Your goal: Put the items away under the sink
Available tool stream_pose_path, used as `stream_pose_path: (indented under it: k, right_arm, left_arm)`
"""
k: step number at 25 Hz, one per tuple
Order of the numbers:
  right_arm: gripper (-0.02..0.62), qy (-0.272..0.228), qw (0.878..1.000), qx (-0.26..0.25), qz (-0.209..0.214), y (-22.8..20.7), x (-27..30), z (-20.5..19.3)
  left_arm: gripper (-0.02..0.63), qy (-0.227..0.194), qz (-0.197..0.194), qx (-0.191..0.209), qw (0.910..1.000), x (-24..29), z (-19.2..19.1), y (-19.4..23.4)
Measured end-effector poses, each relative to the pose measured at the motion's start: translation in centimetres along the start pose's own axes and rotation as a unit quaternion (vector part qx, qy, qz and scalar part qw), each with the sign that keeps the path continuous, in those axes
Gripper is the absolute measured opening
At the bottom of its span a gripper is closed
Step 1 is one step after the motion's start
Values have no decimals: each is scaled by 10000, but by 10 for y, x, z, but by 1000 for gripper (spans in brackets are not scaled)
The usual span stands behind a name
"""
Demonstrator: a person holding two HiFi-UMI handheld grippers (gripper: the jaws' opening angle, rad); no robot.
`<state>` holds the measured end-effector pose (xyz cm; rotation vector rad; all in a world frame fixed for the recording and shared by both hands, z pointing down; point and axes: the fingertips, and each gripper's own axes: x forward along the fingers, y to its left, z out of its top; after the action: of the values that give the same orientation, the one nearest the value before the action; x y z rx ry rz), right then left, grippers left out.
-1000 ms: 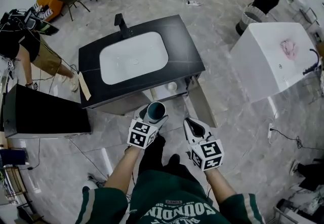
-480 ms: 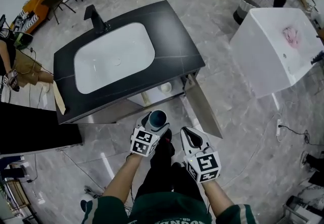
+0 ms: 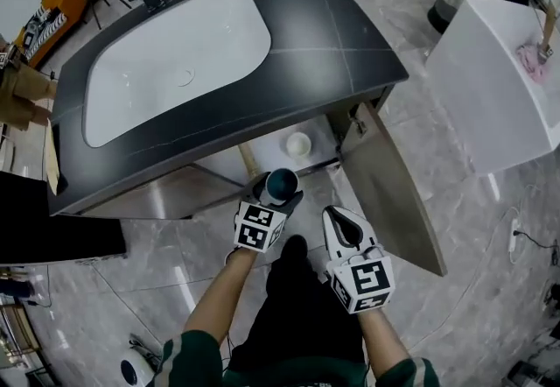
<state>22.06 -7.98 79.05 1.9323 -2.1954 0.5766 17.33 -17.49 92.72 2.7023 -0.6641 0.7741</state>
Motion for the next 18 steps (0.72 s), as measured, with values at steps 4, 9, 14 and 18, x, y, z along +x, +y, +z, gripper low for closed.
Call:
stream_pose_path:
  k: [4, 9, 14, 18]
  right_arm:
    - [43, -109, 9998, 115, 91, -12, 42, -38]
    - [43, -262, 9991, -235, 238, -21, 71, -68]
    - [43, -295, 9988, -267, 278, -26, 83, -96]
    - [43, -317, 9979, -444, 353, -26, 88, -105]
  left_arm:
    - [390, 101, 240, 19, 9997, 42, -41, 28]
    - [390, 115, 340, 31, 9994, 84, -69, 49]
    - [390, 148, 373, 43, 9992, 107, -91, 63]
    - [390, 250, 462, -34, 9986, 121, -104, 72]
